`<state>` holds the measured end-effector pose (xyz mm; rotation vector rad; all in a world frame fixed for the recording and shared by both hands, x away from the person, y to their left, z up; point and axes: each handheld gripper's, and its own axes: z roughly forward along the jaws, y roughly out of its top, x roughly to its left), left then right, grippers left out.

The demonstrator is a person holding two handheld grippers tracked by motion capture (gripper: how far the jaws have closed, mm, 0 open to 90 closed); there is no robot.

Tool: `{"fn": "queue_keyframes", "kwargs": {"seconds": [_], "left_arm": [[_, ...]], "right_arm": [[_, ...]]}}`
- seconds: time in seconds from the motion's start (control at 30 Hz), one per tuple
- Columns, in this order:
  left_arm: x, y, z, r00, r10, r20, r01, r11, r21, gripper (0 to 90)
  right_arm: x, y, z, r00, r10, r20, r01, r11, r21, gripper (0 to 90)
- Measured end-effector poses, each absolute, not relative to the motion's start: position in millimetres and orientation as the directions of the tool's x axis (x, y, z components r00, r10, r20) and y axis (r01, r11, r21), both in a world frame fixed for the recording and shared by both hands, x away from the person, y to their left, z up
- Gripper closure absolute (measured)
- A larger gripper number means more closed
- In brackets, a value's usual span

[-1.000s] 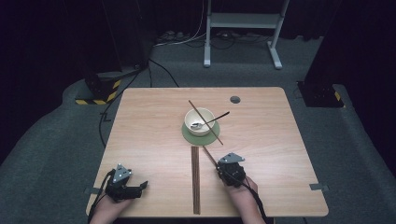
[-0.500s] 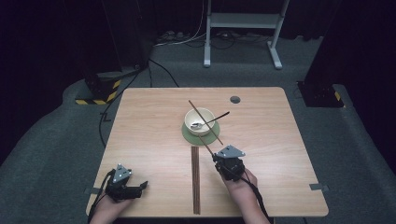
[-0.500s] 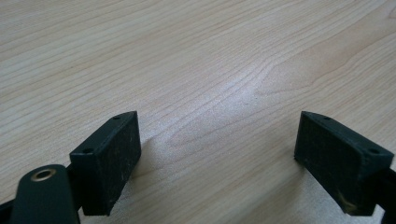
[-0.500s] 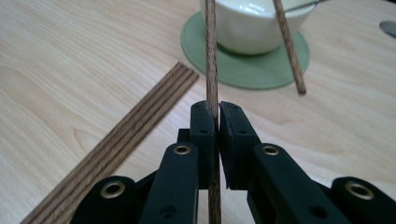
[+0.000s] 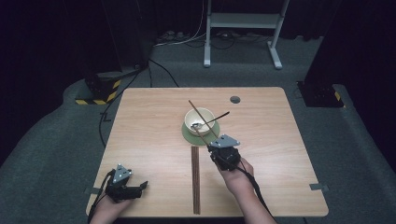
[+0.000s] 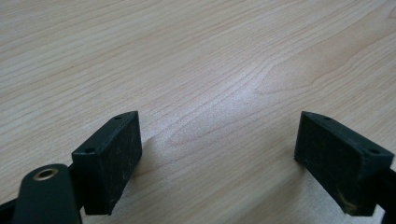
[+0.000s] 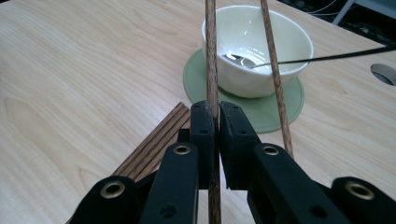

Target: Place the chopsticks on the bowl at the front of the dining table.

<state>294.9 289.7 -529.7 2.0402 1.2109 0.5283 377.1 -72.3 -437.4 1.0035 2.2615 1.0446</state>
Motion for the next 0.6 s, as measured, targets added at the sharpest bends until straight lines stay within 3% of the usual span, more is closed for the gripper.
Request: {"fn": "queue_keyframes", "kwargs": {"seconds": [0.4, 0.6], "left_arm": [[290.5, 289.3, -529.9, 0.472, 0.882, -0.004, 0.596, -0.315, 0.739, 14.3], [288.8, 286.3, -528.2, 0.459, 0.887, 0.060, 0.573, -0.347, 0.742, 12.7]], "right_arm": [[408.1, -58.4, -437.3, -0.622, 0.776, -0.108, 0.454, 0.469, 0.757, 84.4], [422.9, -51.6, -437.6, -0.620, 0.779, -0.097, 0.466, 0.465, 0.753, 84.5]]}}
